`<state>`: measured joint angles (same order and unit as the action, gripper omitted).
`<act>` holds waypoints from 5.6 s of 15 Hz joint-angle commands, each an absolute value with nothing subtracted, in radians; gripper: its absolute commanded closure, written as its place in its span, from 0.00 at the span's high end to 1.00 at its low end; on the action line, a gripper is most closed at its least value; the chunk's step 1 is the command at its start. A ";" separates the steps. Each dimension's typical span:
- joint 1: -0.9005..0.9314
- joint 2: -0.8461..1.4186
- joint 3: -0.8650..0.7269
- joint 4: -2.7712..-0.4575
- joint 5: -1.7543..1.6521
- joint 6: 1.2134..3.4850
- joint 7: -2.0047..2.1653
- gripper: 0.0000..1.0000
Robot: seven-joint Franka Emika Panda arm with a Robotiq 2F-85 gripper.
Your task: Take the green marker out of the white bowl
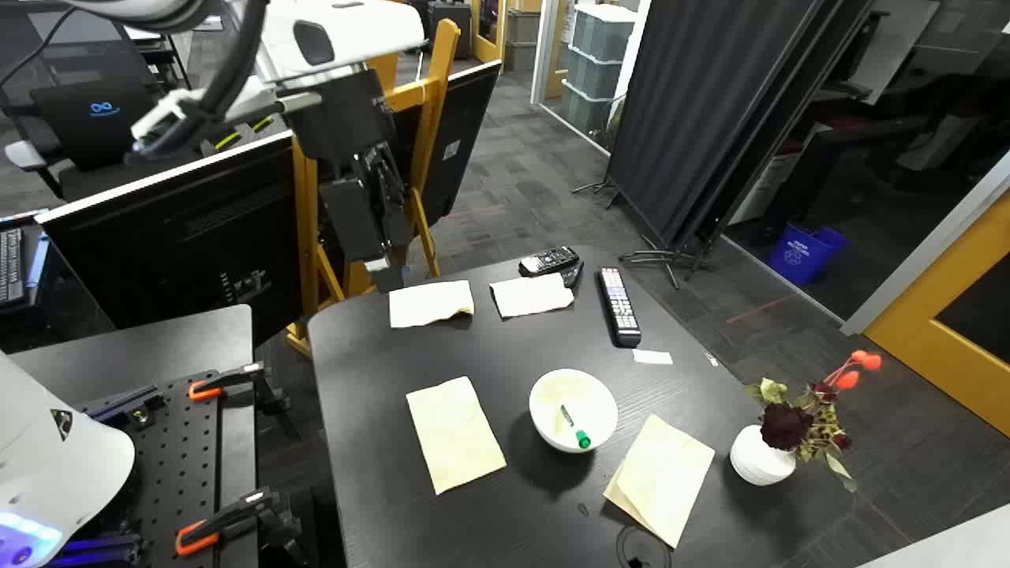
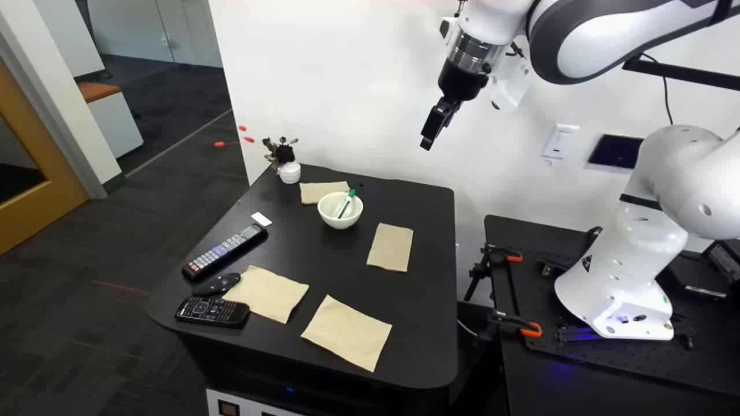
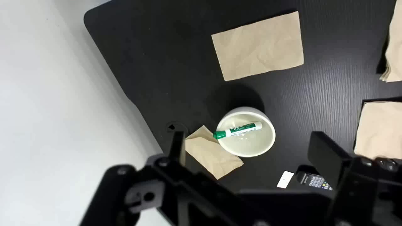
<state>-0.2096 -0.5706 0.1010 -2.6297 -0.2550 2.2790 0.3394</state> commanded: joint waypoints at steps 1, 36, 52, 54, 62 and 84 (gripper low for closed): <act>-0.200 -0.570 0.092 -2.628 -0.261 2.276 0.344 1.00; -0.119 0.060 -0.053 -2.324 -0.523 2.575 1.352 1.00; 0.038 0.375 -0.228 -2.133 -0.613 2.637 1.990 1.00; 0.063 0.422 -0.238 -2.087 -0.600 2.629 2.018 1.00; 0.100 0.571 -0.278 -1.972 -0.516 2.609 2.018 1.00; 0.132 0.644 -0.334 -1.936 -0.452 2.614 2.002 0.45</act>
